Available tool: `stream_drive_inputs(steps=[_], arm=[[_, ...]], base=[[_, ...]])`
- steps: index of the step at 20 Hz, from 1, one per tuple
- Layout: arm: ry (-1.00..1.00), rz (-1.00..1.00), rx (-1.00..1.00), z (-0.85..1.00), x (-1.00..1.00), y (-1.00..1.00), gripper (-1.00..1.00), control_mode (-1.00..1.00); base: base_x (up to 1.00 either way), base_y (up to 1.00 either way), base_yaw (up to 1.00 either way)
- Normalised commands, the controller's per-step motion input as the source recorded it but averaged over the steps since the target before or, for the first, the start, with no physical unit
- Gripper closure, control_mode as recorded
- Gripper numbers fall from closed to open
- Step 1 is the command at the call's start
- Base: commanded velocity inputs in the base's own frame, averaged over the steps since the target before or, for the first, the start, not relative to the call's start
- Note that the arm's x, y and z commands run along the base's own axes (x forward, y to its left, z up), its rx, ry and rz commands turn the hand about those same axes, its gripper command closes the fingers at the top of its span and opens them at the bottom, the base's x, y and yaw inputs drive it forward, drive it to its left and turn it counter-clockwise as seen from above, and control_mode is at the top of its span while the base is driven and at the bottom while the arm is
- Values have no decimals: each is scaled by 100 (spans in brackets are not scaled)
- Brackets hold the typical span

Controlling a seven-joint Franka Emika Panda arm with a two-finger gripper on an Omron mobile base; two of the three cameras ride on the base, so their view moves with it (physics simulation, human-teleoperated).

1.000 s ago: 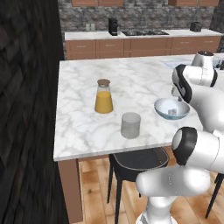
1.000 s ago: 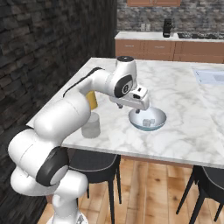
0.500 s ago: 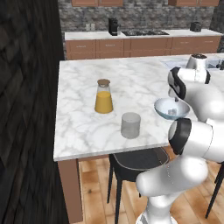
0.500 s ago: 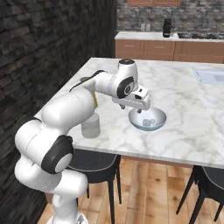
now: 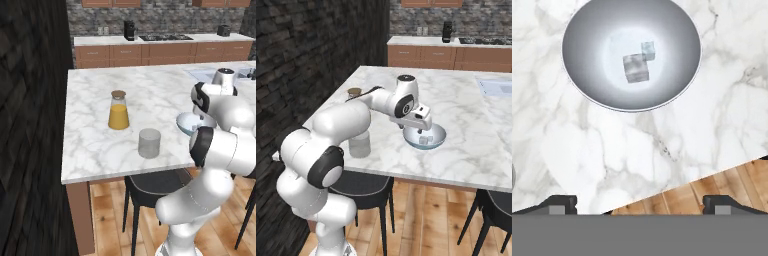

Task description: There are two ice cubes in the ice bowl. Place both ice cubes in the glass cup.

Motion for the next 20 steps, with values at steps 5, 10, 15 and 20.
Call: stream_drive_inputs(steps=[5, 10, 15, 20], arm=[[5, 0, 0, -24, 11, -11, -100, -100], [3, 0, 0, -19, 15, -3, -100, -100], [0, 0, 0, -19, 37, -7, -100, -100], [0, 0, 0, -32, 32, -10, -100, -100]], base=[[0, 0, 0], [0, 0, 0], [0, 0, 0], [0, 0, 0]])
